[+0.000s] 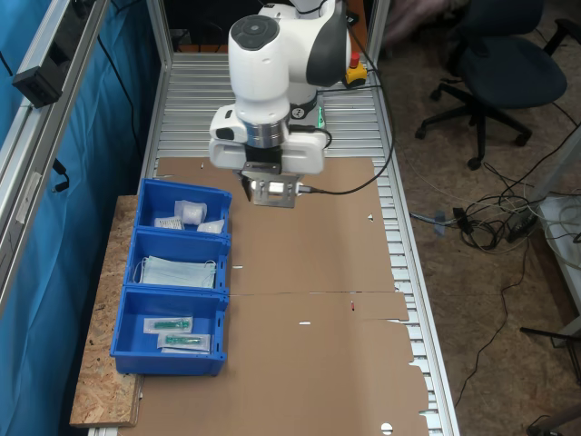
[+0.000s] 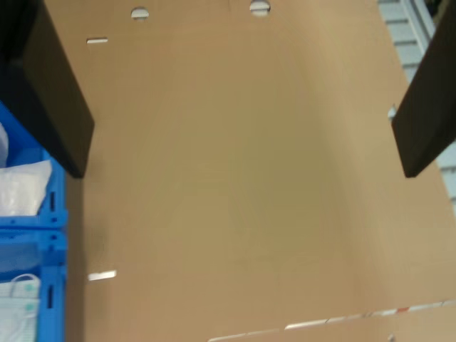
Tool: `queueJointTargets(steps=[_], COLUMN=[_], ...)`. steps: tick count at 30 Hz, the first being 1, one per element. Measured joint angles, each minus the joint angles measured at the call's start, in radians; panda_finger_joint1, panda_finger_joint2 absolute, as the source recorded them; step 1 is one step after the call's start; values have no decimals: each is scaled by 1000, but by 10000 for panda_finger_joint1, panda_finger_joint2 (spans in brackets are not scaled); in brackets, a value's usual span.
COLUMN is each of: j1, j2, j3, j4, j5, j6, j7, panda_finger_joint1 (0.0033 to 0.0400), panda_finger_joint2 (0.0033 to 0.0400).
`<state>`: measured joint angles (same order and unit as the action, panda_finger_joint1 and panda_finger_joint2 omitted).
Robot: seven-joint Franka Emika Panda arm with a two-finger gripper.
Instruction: Pick and place sorting task of medical equipment.
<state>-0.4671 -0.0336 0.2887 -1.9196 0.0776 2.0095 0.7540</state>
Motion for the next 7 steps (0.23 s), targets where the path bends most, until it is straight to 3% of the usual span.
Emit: queueJointTargets(steps=[7], j1=[82], j2=[-6], j3=[12], j4=[46], j5=[0], j6=[-109], j7=[0], panda_finger_joint1=[400], panda_finger_joint2=[400])
